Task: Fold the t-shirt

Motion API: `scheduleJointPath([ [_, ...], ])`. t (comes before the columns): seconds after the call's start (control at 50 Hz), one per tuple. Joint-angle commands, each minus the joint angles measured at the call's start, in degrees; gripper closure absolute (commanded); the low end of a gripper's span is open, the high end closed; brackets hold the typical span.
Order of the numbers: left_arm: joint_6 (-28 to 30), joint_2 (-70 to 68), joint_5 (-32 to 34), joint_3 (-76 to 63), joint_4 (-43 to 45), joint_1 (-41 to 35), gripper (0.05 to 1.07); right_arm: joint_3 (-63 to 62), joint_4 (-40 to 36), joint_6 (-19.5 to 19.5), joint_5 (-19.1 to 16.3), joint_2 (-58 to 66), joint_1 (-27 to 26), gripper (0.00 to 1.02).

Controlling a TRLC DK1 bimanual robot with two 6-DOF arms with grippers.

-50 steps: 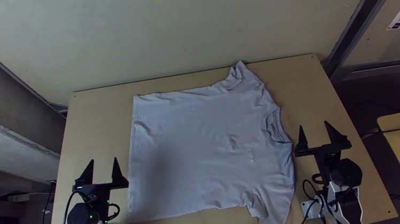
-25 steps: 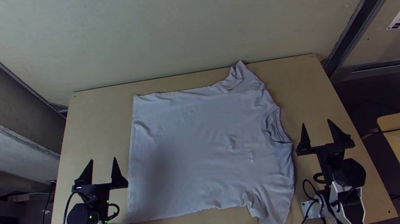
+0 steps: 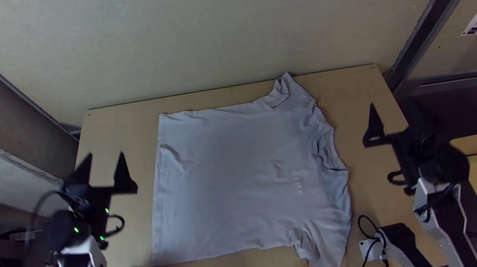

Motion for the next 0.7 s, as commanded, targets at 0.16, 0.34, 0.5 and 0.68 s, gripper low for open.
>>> scheduleJointPath([
  [0.16,0.28,19.66,-0.10,27.81,-3.75,-3.92,0.10,21.49,-1.13,-2.95,-0.29,14.76,1.90,0.04],
  [0.34,0.19,30.03,-0.19,40.82,-5.07,-4.36,0.10,32.66,-3.33,-3.04,-0.20,24.87,1.90,0.04],
  [0.5,-2.01,39.26,-1.33,51.72,-11.92,-4.71,0.10,45.31,-13.35,-2.87,-0.20,35.50,1.73,0.04],
  [0.68,-4.73,46.91,-0.89,59.54,-18.52,-4.62,0.10,53.49,-20.38,-1.37,0.24,44.38,1.64,0.04],
])
